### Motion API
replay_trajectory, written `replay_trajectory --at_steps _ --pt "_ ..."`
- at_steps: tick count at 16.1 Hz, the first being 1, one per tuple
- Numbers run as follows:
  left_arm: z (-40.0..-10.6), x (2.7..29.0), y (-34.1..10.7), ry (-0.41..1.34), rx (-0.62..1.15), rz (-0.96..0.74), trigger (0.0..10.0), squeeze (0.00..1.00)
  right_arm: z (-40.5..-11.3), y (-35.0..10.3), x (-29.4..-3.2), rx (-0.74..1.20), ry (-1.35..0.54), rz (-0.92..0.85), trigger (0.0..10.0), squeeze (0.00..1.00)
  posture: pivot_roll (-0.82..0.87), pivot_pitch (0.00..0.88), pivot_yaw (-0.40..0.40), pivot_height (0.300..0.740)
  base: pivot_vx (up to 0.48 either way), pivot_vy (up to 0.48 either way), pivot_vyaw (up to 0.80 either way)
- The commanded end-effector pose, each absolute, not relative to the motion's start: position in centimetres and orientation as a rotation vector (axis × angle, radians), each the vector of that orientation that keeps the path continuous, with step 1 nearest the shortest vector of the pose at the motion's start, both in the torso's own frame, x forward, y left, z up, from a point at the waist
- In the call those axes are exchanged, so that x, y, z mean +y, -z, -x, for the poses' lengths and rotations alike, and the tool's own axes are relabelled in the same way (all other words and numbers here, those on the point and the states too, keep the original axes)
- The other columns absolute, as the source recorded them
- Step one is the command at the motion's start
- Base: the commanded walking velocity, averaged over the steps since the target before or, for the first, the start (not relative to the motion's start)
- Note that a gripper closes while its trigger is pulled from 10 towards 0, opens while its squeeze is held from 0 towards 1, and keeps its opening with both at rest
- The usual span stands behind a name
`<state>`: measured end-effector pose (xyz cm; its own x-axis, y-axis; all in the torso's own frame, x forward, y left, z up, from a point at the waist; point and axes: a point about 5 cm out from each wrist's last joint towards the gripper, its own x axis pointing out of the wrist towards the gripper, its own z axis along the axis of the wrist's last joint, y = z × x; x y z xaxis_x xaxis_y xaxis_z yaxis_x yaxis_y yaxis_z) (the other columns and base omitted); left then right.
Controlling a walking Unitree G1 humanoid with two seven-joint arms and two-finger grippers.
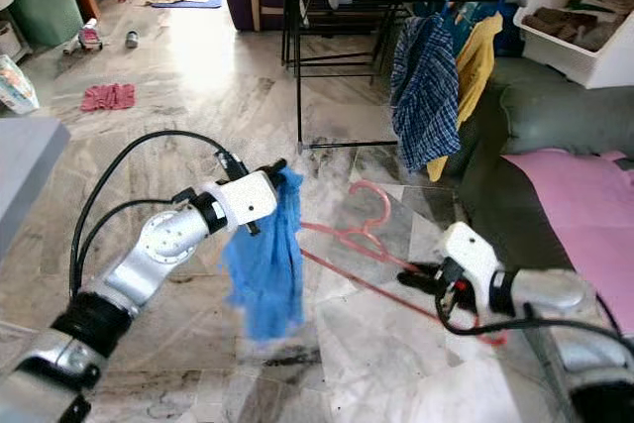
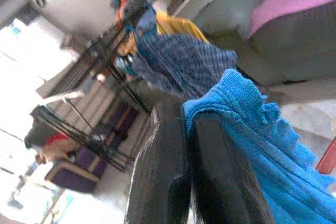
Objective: Hang hanger
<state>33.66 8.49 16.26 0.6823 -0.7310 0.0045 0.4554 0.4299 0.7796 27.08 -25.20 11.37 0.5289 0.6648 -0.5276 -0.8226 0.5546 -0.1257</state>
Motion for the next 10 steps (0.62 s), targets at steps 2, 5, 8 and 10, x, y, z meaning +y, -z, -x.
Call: replay_trajectory --at_steps 2,5,8,10 --pt "-33.4 7.4 -18.4 0.819 -0.496 -0.846 10.0 0.0 -27.3 -10.7 -25.6 0.514 -0.91 0.434 10.0 0.0 0.04 0.065 -0.065 0.74 0.0 0.0 0.0" --pt "-33.4 7.8 -20.6 0.746 -0.593 -0.761 10.0 0.0 -27.4 -8.0 -26.2 0.624 -0.784 0.359 10.0 0.0 0.04 0.063 -0.07 0.74 0.0 0.0 0.0" --pt "-32.9 7.1 -21.7 0.75 -0.648 -0.707 10.0 0.0 -26.9 -5.5 -27.7 0.691 -0.623 0.346 10.0 0.0 0.05 0.066 -0.078 0.74 0.0 0.0 0.0" --pt "-32.6 6.6 -22.0 0.763 -0.665 -0.67 10.0 0.0 -27.9 -5.7 -28.1 0.648 -0.497 0.275 10.0 0.0 0.04 0.065 -0.077 0.74 0.0 0.0 0.0"
